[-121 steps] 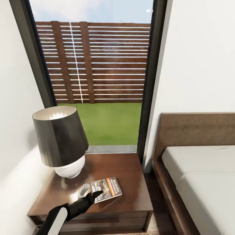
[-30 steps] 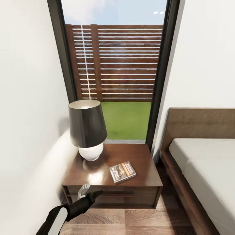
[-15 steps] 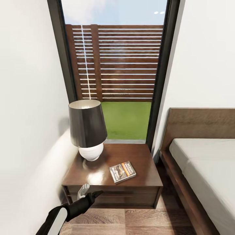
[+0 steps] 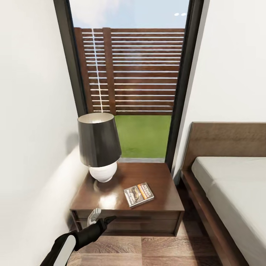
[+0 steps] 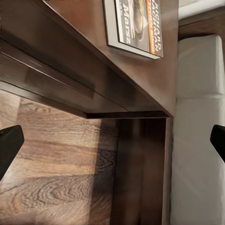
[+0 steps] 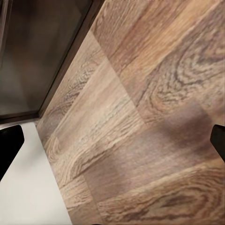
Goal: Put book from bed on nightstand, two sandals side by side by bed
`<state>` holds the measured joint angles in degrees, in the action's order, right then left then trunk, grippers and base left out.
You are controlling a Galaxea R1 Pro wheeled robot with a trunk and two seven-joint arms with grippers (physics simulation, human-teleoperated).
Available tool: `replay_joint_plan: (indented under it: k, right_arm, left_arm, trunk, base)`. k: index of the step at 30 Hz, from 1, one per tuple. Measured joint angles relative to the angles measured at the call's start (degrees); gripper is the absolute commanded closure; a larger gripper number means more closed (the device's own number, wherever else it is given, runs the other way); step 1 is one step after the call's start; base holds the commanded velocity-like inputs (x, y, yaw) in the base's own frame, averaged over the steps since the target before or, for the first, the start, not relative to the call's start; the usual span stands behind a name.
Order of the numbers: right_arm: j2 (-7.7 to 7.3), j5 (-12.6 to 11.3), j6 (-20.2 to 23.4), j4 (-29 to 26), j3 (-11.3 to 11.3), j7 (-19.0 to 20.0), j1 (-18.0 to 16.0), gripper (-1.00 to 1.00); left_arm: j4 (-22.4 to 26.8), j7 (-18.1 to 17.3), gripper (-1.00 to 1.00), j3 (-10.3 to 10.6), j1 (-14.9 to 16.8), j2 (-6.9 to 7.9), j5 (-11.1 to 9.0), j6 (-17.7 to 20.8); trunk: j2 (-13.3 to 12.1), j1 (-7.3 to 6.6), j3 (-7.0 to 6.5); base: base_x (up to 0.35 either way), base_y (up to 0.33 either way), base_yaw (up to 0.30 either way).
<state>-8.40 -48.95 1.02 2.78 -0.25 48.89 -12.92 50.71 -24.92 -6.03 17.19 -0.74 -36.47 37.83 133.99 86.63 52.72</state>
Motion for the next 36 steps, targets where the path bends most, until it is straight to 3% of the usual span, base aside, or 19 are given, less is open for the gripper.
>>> replay_joint_plan:
  k: [9,36]
  right_arm:
    - [-0.03,-0.1,0.0,0.0,0.0,0.0,0.0,-1.00]
    - [-0.07,-0.2,0.0,0.0,0.1,-0.1,0.0,-1.00]
  left_arm:
    - [-0.4,0.0,-1.00,0.1,0.0,0.03,0.2,-0.3]
    - [-4.1,0.0,-1.00,-0.1,-0.2,1.92,0.7,-1.9]
  trunk:
    - [0.0,0.00,0.00]
    - [-10.8,-5.92,-4.84]
  base:
    - [0.000,0.000,0.000]
    - [0.000,0.000,0.000]
